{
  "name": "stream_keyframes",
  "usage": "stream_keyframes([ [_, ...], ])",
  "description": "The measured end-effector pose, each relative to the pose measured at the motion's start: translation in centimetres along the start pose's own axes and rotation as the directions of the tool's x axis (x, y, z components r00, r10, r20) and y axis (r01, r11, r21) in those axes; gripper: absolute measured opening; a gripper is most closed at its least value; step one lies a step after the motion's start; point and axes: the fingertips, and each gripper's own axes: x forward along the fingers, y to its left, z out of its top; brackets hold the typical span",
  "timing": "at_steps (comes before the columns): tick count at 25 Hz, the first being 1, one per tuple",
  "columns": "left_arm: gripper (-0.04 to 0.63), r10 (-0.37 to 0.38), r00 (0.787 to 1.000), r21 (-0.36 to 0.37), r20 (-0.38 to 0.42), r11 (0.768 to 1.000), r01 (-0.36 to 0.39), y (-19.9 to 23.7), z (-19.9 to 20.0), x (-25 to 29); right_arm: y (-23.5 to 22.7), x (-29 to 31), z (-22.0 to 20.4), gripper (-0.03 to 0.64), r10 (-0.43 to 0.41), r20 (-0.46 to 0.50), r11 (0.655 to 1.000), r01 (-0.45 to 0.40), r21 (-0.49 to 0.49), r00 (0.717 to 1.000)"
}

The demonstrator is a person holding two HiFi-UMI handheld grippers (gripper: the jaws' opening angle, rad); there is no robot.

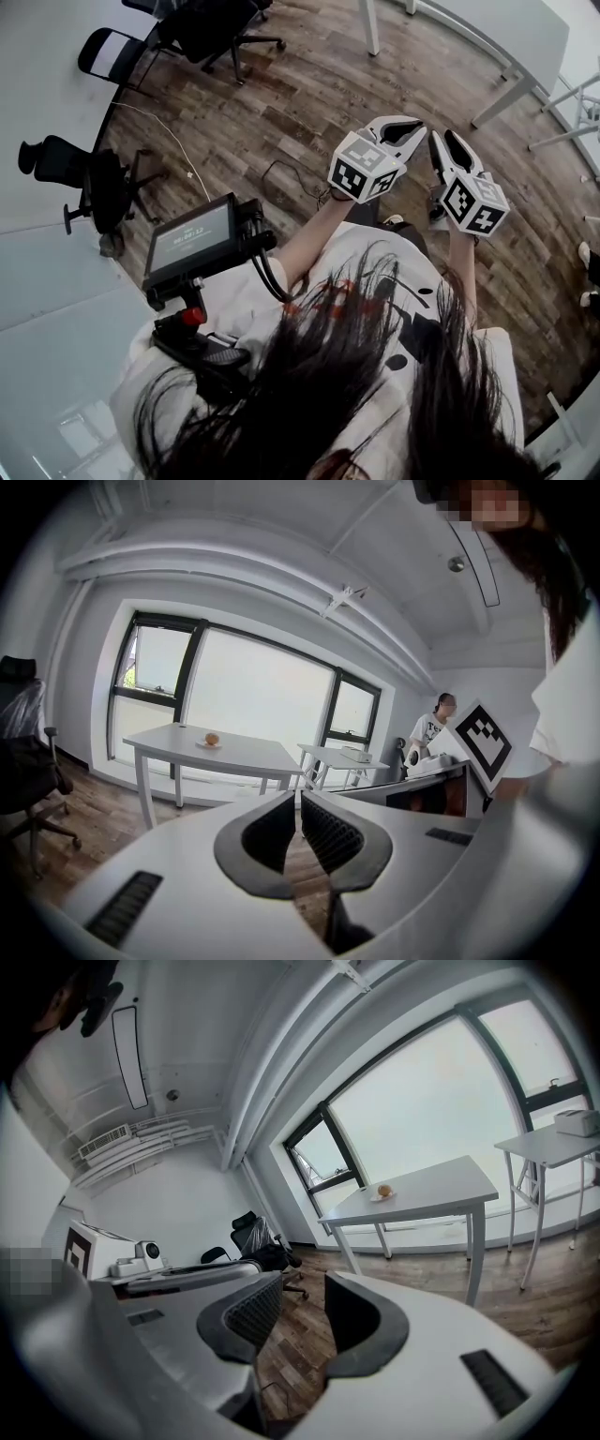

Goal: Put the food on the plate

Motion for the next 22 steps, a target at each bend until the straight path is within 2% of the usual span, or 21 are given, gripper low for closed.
stream_keyframes([
  [22, 0.006, -0.010, 1.000, 0.031, 0.009, 0.999, 0.010, -0.1, 0.8, 0.8, -0.6, 0.3, 0.0, 0.152, -0.004, -0.013, 1.000, 0.004, -0.004, 1.000],
])
